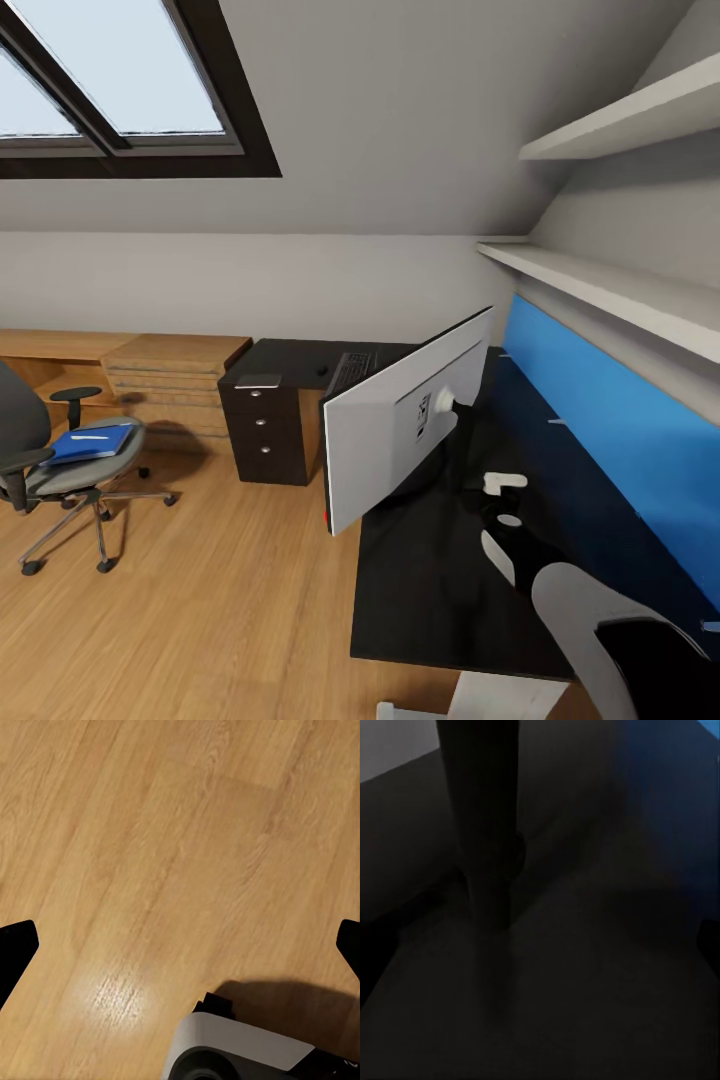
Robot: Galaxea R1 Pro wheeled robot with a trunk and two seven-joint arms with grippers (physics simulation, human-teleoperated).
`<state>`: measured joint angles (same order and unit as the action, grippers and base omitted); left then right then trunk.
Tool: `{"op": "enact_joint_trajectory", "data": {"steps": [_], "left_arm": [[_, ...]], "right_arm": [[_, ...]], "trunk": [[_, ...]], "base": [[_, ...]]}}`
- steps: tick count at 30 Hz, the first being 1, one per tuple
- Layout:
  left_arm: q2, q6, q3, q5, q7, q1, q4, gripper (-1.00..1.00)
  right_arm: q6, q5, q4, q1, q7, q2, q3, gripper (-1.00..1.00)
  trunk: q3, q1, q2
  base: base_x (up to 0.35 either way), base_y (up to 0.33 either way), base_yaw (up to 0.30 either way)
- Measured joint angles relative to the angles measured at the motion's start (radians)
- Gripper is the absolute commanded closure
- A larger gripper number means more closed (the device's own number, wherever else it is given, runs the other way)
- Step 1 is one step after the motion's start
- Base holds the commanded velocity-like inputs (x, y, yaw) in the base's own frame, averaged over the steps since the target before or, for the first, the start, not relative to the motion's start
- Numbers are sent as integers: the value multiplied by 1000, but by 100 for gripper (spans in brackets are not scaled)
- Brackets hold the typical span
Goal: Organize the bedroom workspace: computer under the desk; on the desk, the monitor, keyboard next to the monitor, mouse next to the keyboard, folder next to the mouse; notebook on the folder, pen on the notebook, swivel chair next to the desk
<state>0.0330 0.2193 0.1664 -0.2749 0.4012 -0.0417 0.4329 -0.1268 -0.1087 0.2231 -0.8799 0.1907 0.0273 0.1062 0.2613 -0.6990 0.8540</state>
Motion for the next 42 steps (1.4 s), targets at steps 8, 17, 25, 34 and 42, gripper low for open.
{"op": "enact_joint_trajectory", "data": {"steps": [8, 17, 25, 34, 42], "left_arm": [[0, 9, 0, 1, 0, 0, 0, -100], [0, -158, 1, 1, 0, -2, 239, -100], [23, -777, 5, -2, 7, -12, 657, -100], [49, -956, 3, -3, 7, -22, 850, -100], [51, -971, 2, -2, 7, -24, 826, -100]], "right_arm": [[34, 24, -8, -27, 7, -1, -2, -100], [-155, 32, -152, -32, 10, -37, 4, -100], [-173, 38, -171, -32, 12, -51, 18, -100], [-179, 37, -174, -31, 12, -55, 23, -100], [-181, 36, -170, -30, 8, -53, 22, -100]], "trunk": [[0, 0, 0], [0, 0, 0], [0, 0, 0], [0, 0, 0], [0, 0, 0]], "base": [[0, 0, 0], [0, 0, 0], [0, 0, 0], [0, 0, 0], [0, 0, 0]]}}
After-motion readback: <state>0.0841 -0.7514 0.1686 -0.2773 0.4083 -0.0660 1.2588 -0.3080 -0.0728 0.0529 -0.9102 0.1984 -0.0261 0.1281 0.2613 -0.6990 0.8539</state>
